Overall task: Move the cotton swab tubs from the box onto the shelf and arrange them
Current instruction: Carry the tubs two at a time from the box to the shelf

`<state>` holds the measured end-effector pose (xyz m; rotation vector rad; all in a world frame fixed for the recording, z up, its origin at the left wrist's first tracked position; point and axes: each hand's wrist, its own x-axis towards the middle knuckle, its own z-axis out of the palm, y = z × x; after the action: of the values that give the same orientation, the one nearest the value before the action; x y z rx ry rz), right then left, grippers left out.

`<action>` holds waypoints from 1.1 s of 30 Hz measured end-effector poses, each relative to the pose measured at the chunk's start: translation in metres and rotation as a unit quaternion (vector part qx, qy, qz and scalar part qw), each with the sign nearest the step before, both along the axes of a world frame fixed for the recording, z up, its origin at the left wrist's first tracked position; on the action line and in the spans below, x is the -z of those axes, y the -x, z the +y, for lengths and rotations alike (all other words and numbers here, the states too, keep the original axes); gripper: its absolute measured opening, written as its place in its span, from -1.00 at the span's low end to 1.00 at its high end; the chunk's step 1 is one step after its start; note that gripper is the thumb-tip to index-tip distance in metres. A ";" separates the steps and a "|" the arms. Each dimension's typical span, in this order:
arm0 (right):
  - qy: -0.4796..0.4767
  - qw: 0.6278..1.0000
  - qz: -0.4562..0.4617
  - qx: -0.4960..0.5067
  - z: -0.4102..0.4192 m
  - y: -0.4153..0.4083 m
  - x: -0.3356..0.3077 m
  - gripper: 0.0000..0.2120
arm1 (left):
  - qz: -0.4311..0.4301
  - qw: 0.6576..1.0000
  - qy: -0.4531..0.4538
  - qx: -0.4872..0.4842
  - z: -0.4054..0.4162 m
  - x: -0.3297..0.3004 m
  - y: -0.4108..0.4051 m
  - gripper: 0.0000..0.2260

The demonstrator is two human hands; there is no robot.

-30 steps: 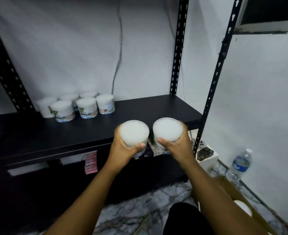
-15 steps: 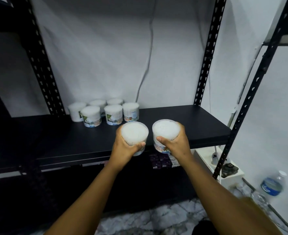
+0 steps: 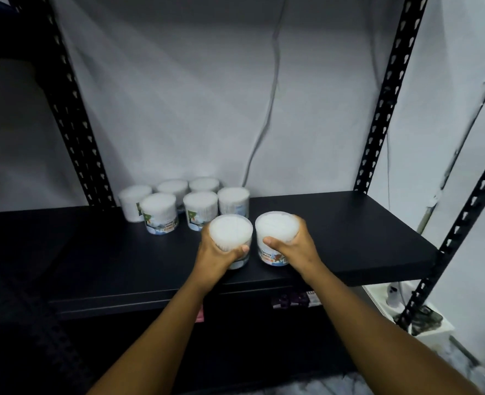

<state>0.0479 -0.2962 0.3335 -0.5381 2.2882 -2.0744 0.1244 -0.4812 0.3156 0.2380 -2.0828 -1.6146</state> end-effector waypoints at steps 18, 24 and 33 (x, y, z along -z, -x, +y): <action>-0.022 0.998 -0.024 -0.062 -0.028 0.086 0.006 -0.31 | 0.001 1.000 0.007 0.011 -0.026 0.004 0.077 -0.32; -0.015 0.998 -0.026 -0.064 -0.034 0.111 0.006 -0.32 | 0.012 1.000 0.010 0.008 -0.027 0.003 0.099 -0.35; -0.019 0.997 -0.036 -0.068 -0.039 0.141 0.005 -0.32 | 0.015 1.000 0.013 -0.003 -0.029 0.000 0.124 -0.39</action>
<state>-0.0926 -0.3356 0.3283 -0.5894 2.1799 -1.9520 0.0000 -0.5105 0.3158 0.2108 -2.0768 -1.5776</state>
